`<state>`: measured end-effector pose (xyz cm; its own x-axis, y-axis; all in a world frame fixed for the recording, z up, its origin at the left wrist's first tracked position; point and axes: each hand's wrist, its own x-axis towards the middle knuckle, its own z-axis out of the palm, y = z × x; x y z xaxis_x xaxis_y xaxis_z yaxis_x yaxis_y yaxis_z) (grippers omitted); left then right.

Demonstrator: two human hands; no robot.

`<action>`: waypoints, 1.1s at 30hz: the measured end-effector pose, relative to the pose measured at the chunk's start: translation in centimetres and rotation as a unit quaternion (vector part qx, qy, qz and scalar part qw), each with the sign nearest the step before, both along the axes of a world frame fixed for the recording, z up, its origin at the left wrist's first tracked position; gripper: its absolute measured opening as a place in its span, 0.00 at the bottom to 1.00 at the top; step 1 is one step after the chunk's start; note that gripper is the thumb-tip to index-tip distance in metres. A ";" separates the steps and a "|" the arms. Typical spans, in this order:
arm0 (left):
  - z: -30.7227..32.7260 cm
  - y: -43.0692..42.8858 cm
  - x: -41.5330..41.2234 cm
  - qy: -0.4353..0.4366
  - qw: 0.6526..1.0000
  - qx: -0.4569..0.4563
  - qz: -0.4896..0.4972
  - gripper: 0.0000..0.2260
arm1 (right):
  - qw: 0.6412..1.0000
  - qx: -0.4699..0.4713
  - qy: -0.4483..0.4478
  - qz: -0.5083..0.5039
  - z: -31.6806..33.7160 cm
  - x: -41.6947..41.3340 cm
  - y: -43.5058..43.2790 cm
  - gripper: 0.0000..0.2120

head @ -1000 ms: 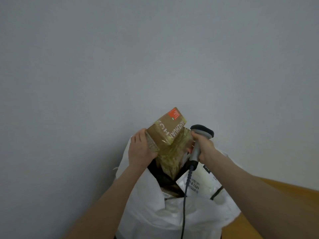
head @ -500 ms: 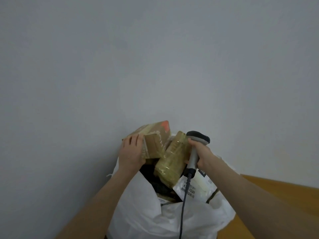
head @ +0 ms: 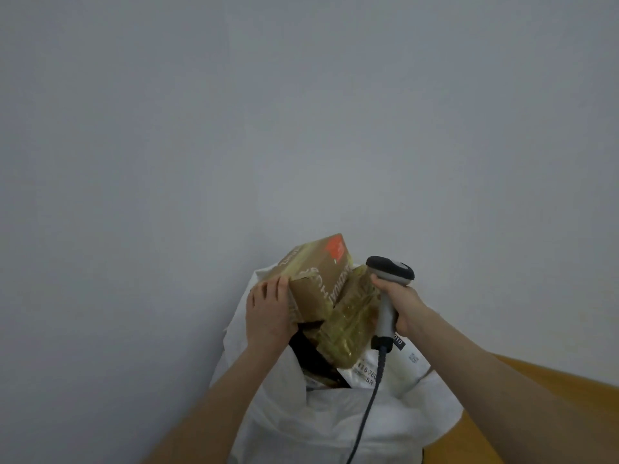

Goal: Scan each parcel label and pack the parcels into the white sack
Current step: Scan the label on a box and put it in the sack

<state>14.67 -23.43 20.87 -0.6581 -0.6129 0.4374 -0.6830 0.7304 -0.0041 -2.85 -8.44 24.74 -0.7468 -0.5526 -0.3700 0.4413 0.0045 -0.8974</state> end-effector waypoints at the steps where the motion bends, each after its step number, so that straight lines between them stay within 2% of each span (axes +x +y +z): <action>1: -0.1 -0.3 0.3 0.010 1.000 0.011 0.009 0.42 | 1.000 -0.004 0.001 0.007 -0.1 0.0 0.2 0.10; 6: 0.8 -0.2 0.9 0.037 0.999 0.013 0.021 0.42 | 0.998 -0.014 -0.035 0.045 -1.4 -0.2 1.1 0.13; 10: 0.8 1.1 0.3 0.121 0.992 -0.016 -0.012 0.40 | 0.995 -0.027 -0.063 0.067 -2.6 0.2 0.7 0.13; 15: 3.3 2.3 -0.6 0.212 0.974 -0.080 -0.007 0.40 | 0.995 -0.024 -0.060 0.078 -1.8 0.3 0.3 0.21; 19: 6.6 3.8 -2.6 0.240 0.970 0.024 0.015 0.48 | 0.995 -0.053 -0.071 0.037 -1.1 -0.4 1.6 0.15; 26: 8.2 8.1 -7.3 0.262 0.956 0.127 -0.040 0.45 | 0.991 -0.092 -0.088 -0.046 0.2 -1.7 6.1 0.09; 30: 9.3 11.1 -11.0 0.281 0.923 0.251 -0.075 0.46 | 0.985 -0.085 -0.079 -0.129 0.1 -2.8 9.9 0.14; 33: 8.5 14.2 -14.1 0.272 0.883 0.370 -0.101 0.45 | 0.976 -0.067 -0.076 -0.195 -0.7 -3.7 13.5 0.12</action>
<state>0.58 -9.27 29.34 -0.6024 -0.7574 0.2520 -0.2919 0.5029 0.8136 -6.56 5.07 24.08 -0.8515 -0.2890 -0.4375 0.5148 -0.3030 -0.8020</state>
